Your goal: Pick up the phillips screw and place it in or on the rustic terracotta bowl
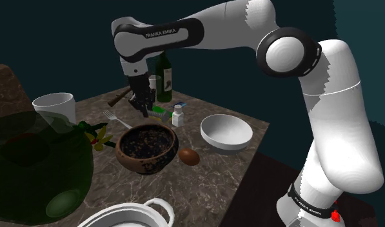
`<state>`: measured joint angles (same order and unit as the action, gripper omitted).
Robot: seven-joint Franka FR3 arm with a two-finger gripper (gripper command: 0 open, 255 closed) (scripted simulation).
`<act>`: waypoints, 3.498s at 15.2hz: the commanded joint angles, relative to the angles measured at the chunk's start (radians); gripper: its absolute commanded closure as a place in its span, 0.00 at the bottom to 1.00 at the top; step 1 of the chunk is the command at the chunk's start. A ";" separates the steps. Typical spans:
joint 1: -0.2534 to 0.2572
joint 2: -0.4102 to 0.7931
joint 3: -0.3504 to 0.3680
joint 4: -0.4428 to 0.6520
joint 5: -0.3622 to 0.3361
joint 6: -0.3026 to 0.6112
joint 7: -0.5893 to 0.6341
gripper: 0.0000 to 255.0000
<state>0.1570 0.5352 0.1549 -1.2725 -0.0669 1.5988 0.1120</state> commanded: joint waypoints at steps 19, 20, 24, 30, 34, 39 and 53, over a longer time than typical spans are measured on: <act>0.027 0.083 -0.001 0.411 -0.009 -0.328 -0.003 1.00; 0.031 0.097 -0.002 0.448 -0.011 -0.351 -0.004 1.00; 0.046 0.018 0.010 0.341 0.000 -0.323 0.032 1.00; 0.095 -0.167 0.047 0.056 0.036 -0.220 0.138 1.00; 0.135 -0.249 0.075 -0.061 0.058 -0.182 0.211 1.00; 0.163 -0.300 0.097 -0.159 0.075 -0.132 0.264 1.00; 0.158 -0.309 0.095 -0.337 0.076 0.037 0.255 1.00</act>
<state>0.3157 0.2271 0.2495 -1.6050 0.0087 1.6328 0.3681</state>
